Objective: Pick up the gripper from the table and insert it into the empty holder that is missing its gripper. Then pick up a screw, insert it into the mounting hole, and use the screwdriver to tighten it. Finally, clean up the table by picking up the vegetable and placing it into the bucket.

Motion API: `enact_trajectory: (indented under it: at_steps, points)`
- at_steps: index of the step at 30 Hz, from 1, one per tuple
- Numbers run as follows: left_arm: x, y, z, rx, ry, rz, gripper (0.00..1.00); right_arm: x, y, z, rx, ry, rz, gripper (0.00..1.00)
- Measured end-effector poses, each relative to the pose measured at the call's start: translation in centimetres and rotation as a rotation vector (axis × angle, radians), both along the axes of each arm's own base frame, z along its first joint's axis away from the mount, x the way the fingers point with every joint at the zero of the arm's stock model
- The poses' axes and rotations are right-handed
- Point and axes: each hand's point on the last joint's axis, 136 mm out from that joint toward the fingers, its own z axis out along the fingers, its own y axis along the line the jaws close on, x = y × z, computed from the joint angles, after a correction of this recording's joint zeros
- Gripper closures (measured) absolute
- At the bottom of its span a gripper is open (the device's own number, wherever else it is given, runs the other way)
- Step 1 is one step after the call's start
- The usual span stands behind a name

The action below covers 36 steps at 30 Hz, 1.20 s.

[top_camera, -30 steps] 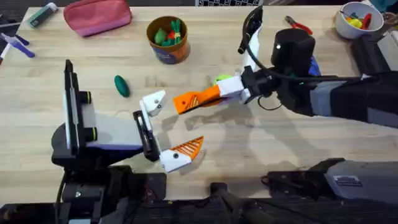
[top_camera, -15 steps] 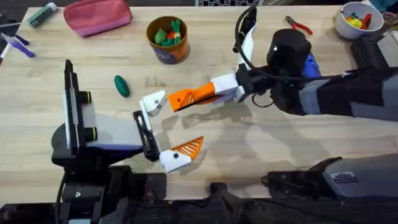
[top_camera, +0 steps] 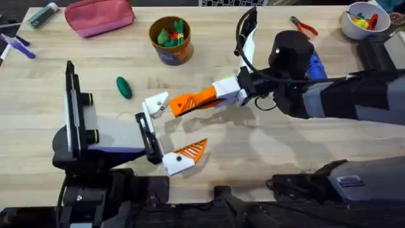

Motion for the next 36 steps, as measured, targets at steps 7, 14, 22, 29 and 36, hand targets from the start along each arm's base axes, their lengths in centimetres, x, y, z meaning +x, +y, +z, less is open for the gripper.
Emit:
enact_trajectory:
  at_steps: [7, 14, 22, 29, 36]
  points:
    - [0.0, 0.0, 0.0, 0.0, 0.0, 0.0, 0.015, 0.1, 0.2, -0.1, -0.004, 0.002, -0.01, 0.989]
    - [0.0, 0.0, 0.0, 0.0, 0.0, 0.001, 0.015, -0.3, 0.9, -0.5, -0.012, 0.008, -0.001, 0.989]
    - [0.1, 0.0, 0.0, 0.001, -0.001, 0.003, 0.016, -0.6, 1.3, -1.3, -0.018, 0.022, 0.015, 0.99]
    - [0.1, 0.0, 0.0, 0.001, -0.003, 0.003, 0.014, -0.5, 1.3, -1.1, -0.009, 0.005, 0.016, 0.99]
    - [0.1, 0.0, 0.0, 0.002, -0.003, 0.003, 0.014, -0.6, 1.3, -0.8, 0.004, -0.012, 0.019, 0.991]
